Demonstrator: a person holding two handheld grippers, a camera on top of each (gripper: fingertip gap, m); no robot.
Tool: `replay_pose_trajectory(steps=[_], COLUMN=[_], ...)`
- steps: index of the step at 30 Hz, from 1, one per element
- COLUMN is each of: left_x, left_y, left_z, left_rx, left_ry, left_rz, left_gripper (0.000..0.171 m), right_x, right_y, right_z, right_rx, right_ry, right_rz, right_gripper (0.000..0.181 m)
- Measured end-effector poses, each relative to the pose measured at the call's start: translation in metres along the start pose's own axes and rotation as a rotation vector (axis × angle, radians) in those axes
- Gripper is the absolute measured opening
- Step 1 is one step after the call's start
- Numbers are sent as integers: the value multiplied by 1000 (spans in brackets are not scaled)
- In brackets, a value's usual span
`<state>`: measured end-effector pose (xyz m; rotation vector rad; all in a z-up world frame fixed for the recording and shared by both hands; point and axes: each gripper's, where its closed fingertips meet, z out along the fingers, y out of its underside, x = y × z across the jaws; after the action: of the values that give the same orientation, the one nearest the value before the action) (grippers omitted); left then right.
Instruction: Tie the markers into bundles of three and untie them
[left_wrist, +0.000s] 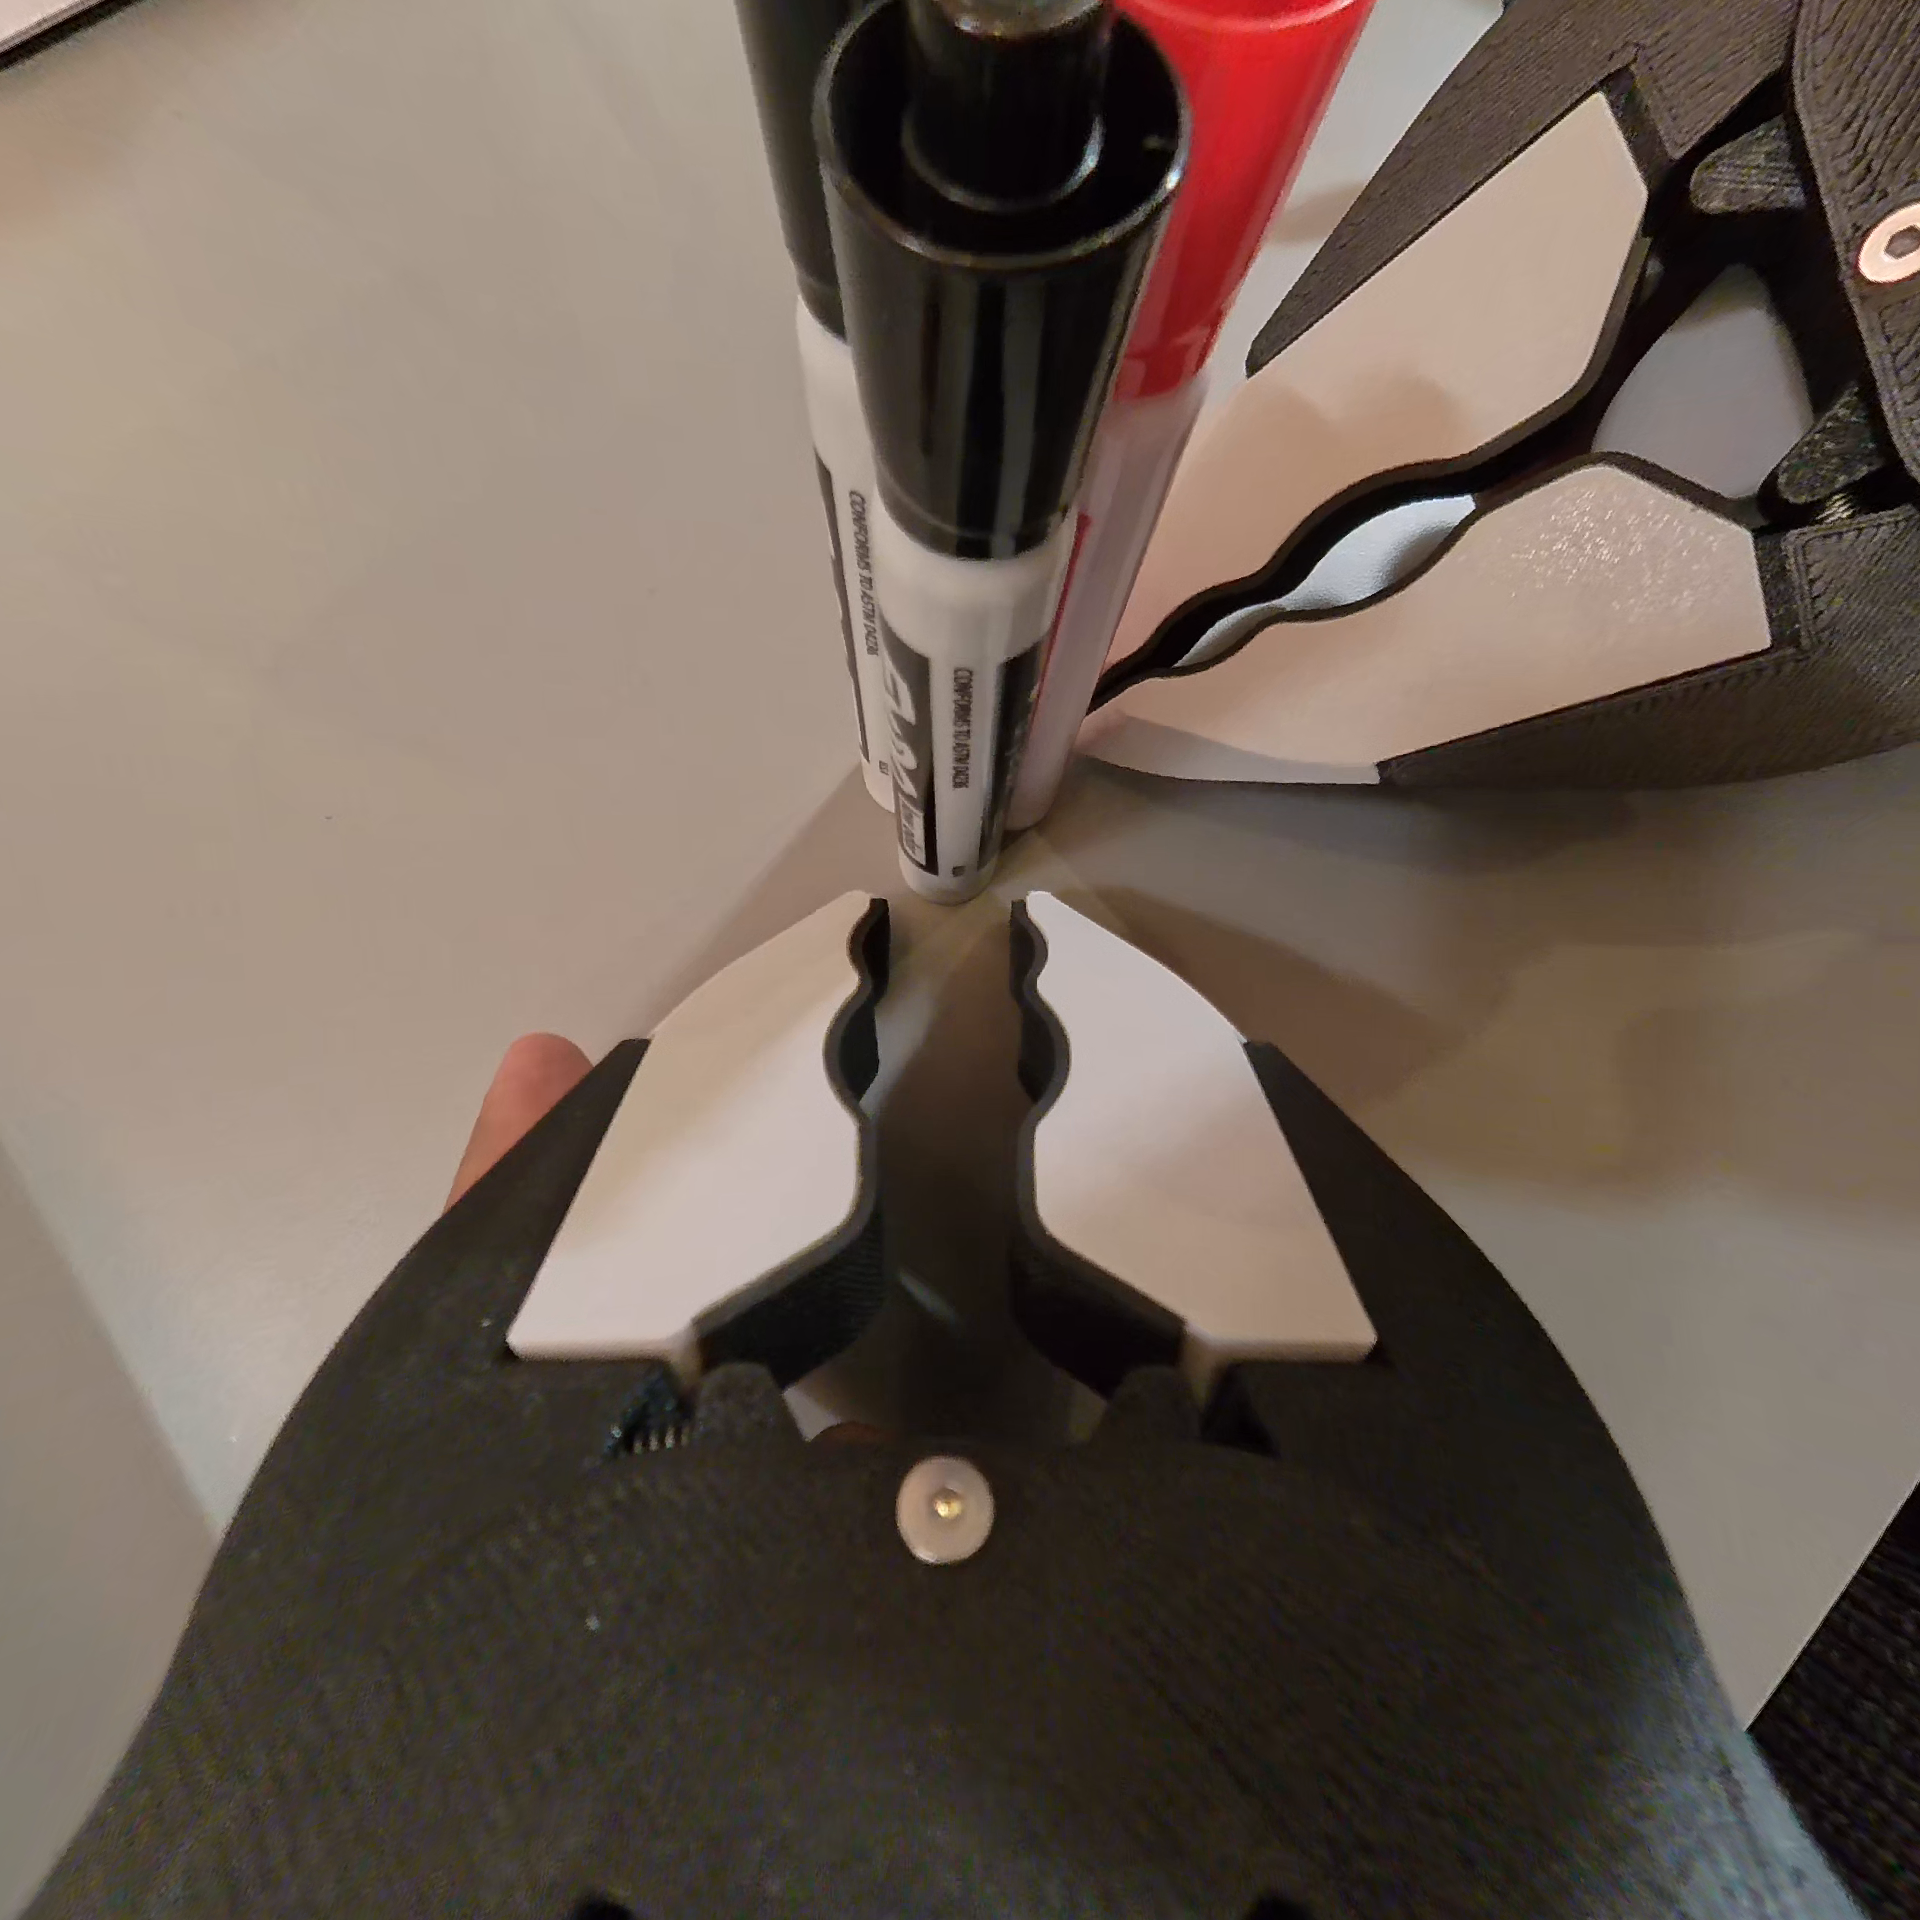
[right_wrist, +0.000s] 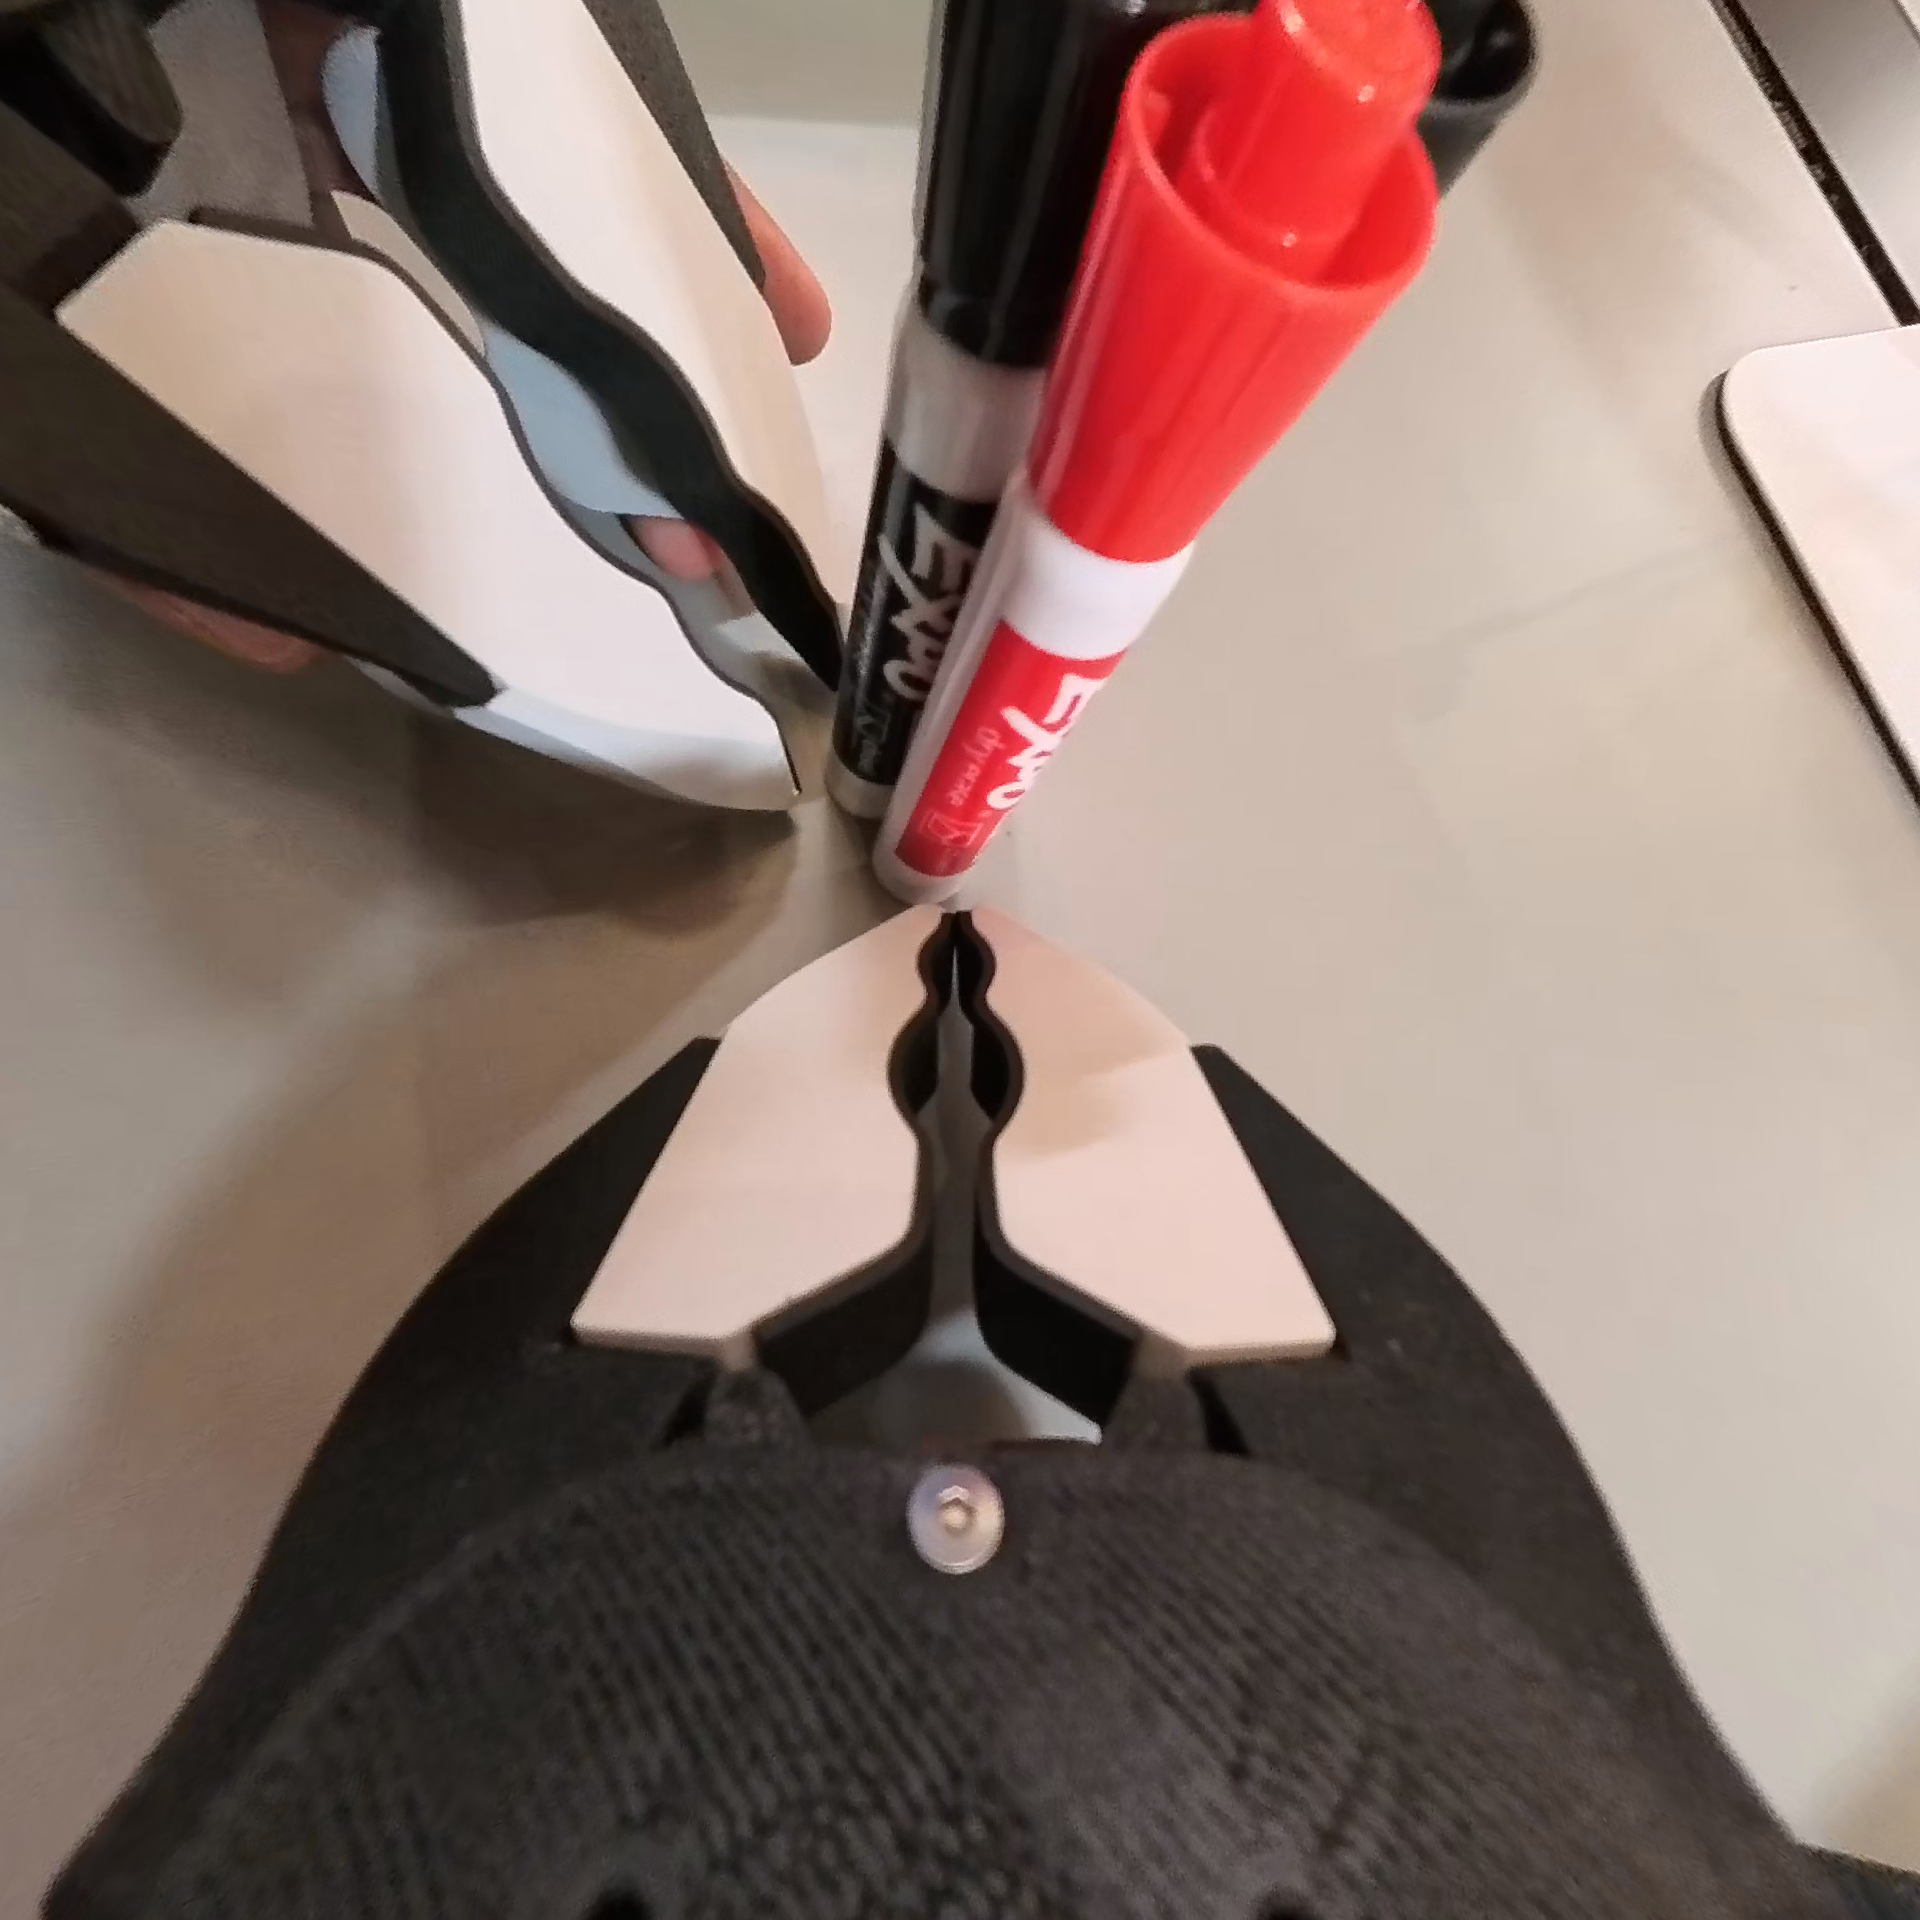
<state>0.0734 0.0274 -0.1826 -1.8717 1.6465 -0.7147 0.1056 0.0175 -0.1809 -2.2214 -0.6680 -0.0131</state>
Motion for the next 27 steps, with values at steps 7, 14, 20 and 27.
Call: replay_pose_trajectory(steps=[7, 14, 20, 27], left_x=[0, 0, 1, 1], left_y=[0, 0, 1, 1], left_z=[0, 0, 0, 0], left_rx=[0, -2, -4, -4], left_ry=[-1, -2, -2, -1], left_rz=[0, 4, 5, 0], left_gripper=[23, 24, 25, 26], right_x=[0, 0, 1, 2], right_y=[0, 0, 0, 1], right_z=[0, 0, 0, -1], right_rx=[-1, -2, -2, -3], right_ry=[0, -1, 1, 3], right_rz=[4, 7, 7, 9], right_gripper=[0, 0, 1, 1])
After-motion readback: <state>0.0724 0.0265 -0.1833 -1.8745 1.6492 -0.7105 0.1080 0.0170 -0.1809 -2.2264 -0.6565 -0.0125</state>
